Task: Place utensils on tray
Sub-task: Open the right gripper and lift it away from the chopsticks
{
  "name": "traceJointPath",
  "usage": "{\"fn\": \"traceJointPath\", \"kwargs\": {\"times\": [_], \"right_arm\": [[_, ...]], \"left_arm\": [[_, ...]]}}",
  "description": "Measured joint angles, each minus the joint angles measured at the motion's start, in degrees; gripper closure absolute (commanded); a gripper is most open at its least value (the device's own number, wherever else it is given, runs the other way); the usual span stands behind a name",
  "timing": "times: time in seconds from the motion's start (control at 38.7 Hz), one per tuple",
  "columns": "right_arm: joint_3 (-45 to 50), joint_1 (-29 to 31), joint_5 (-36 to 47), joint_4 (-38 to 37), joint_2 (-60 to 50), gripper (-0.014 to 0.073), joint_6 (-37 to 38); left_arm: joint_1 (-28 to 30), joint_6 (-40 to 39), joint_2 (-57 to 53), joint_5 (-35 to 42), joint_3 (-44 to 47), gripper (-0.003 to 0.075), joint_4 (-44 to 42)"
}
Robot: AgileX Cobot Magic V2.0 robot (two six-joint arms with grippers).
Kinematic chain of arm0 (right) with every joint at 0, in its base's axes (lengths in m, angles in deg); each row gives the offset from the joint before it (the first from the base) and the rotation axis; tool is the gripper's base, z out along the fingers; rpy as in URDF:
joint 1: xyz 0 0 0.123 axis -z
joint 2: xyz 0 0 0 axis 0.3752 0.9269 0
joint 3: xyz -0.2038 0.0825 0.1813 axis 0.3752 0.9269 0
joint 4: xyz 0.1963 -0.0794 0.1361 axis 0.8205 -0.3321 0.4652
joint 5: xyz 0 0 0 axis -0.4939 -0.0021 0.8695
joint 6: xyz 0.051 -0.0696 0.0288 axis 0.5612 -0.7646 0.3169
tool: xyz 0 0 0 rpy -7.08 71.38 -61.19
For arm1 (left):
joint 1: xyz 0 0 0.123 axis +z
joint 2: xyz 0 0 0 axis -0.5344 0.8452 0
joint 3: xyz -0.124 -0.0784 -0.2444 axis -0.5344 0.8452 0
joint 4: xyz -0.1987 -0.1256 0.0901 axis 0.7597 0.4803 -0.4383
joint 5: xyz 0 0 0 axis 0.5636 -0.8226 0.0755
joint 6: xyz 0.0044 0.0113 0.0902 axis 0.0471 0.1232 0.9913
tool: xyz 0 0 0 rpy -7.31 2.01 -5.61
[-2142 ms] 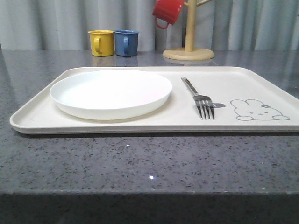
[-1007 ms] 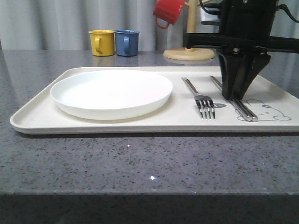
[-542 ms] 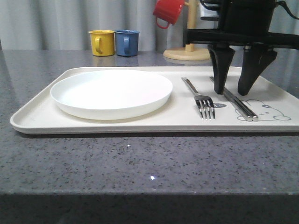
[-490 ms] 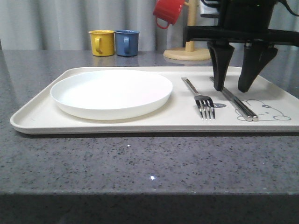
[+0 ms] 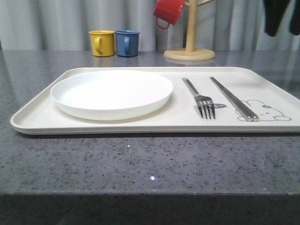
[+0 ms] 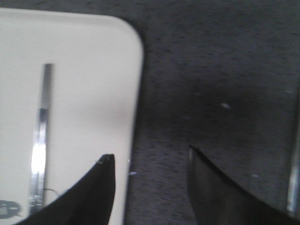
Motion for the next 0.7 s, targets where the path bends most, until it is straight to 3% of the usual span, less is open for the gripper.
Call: {"fn": "traceJointPath", "kwargs": {"times": [0.28, 0.7], "right_arm": [[7.3, 15.0, -0.2, -2.0, -2.9, 0.0212, -5.5], [8.9, 18.9, 0.0, 1.0, 6.6, 0.0212, -10.5]], "left_arm": [[0.0, 0.0, 0.0, 0.0, 0.0, 0.0739, 0.0], [0.0, 0.0, 0.0, 0.0, 0.0, 0.0739, 0.0]]}}
